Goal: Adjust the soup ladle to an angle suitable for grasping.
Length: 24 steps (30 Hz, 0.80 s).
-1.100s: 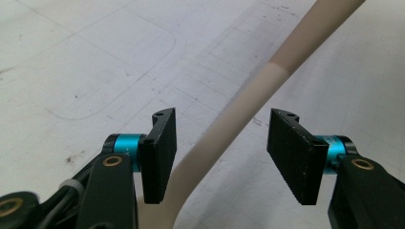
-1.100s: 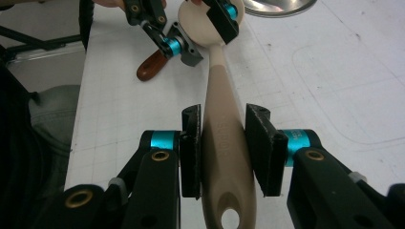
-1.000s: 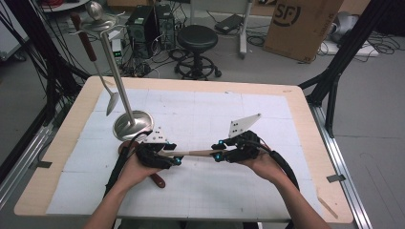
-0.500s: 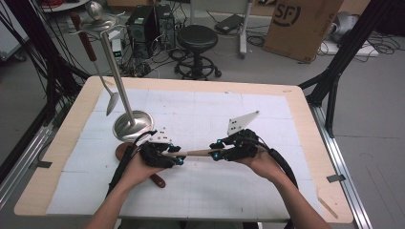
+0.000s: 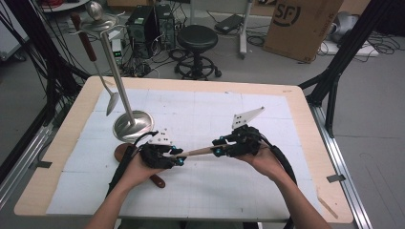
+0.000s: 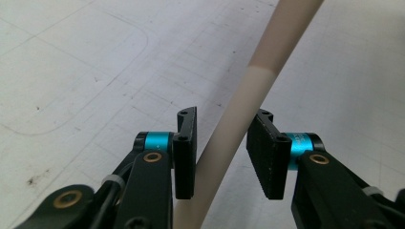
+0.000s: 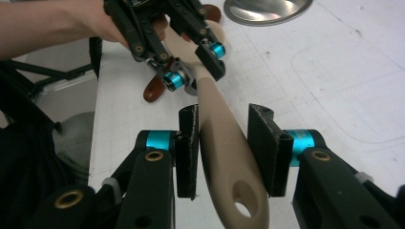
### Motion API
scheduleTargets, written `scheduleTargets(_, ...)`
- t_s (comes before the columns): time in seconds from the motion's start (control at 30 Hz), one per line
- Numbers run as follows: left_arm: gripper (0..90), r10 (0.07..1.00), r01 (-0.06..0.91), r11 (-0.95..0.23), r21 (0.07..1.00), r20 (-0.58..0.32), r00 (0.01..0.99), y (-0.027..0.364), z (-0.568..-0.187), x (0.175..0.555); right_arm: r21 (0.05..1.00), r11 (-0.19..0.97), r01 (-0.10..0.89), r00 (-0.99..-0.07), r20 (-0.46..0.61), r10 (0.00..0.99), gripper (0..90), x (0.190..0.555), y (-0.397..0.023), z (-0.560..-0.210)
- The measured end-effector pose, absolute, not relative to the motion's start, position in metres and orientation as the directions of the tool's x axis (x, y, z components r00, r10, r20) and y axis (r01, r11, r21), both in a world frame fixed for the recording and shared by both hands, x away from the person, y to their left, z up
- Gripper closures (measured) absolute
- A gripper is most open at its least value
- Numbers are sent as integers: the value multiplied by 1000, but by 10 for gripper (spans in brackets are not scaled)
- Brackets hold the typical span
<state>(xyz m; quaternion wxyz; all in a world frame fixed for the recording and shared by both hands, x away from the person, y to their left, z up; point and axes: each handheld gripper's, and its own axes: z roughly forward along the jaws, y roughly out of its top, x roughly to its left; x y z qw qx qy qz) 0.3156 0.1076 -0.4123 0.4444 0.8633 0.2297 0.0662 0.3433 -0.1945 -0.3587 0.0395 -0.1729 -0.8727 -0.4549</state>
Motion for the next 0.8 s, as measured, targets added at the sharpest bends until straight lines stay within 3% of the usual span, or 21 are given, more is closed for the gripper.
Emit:
scheduleTargets(0.47, 696, 473, 339, -481, 809, -86, 877, 112, -407, 315, 772, 485, 411, -902, 269, 336, 560, 350, -207, -365)
scheduleTargets(0.8, 698, 494, 367, -466, 805, -107, 863, 113, -405, 316, 767, 463, 444, -885, 296, 359, 614, 350, -205, -367)
